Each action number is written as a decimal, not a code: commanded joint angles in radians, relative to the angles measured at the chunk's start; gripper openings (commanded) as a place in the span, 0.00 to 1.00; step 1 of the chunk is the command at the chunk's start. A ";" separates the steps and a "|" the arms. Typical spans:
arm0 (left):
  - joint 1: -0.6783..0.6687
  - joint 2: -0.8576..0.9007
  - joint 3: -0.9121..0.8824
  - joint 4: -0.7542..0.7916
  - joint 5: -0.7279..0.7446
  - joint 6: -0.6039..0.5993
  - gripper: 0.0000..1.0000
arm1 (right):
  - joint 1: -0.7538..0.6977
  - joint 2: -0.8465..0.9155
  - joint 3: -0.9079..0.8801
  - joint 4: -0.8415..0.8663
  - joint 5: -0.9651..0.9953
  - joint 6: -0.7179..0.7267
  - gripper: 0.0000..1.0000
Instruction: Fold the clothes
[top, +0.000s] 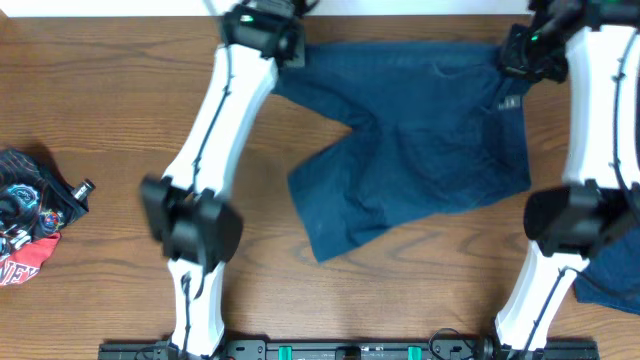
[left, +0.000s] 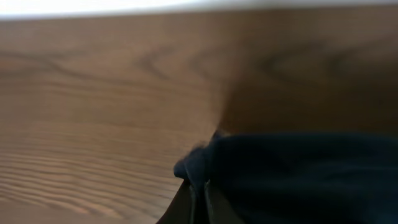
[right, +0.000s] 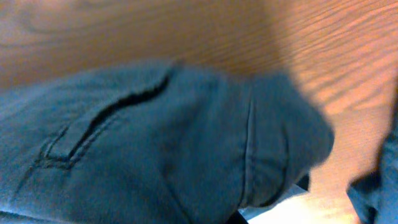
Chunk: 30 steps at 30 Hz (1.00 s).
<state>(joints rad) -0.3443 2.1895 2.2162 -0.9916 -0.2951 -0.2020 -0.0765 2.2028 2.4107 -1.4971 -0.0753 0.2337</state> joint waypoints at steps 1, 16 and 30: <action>0.014 0.061 0.002 0.001 -0.050 -0.002 0.06 | -0.035 0.059 0.007 0.020 0.051 -0.026 0.01; 0.011 0.002 0.002 -0.045 -0.046 -0.023 0.06 | -0.090 0.131 0.010 0.061 0.117 -0.025 0.01; -0.057 -0.138 0.002 -0.278 0.010 -0.122 0.06 | -0.140 0.090 0.011 -0.028 0.055 -0.003 0.01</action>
<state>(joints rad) -0.4026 2.0697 2.2147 -1.2350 -0.2005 -0.3157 -0.1516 2.3436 2.4092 -1.5223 -0.1242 0.2161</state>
